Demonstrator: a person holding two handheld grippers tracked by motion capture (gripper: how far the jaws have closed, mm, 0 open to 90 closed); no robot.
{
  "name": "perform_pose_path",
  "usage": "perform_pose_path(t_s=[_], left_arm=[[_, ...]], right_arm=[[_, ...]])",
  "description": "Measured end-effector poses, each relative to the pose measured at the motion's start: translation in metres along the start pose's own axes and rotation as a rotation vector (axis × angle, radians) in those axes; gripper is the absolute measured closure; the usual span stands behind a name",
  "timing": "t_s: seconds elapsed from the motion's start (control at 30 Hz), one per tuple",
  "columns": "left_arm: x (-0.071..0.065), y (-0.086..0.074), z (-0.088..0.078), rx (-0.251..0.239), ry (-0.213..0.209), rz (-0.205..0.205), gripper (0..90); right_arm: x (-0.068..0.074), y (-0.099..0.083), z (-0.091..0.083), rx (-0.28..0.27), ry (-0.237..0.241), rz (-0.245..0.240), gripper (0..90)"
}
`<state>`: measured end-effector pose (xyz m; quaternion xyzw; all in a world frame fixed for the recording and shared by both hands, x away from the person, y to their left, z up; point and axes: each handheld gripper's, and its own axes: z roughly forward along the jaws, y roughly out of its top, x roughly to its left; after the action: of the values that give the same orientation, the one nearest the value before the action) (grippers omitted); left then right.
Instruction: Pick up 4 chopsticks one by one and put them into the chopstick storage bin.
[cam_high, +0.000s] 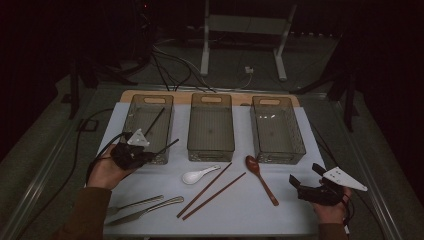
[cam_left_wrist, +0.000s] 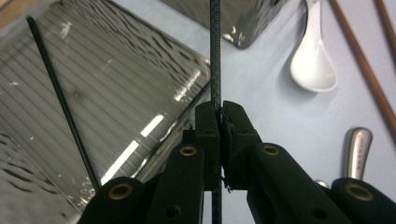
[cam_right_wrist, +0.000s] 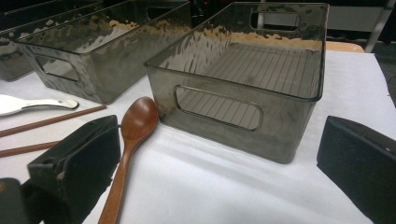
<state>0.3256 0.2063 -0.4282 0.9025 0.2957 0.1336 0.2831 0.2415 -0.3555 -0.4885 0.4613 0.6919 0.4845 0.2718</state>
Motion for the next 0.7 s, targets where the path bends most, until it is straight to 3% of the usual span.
perform_pose_path(t_s=[0.7], left_arm=[[0.021, 0.018, -0.006, -0.020, 0.055, -0.061, 87.8]], right_arm=[[0.000, 0.000, 0.000, 0.000, 0.000, 0.000, 0.0]])
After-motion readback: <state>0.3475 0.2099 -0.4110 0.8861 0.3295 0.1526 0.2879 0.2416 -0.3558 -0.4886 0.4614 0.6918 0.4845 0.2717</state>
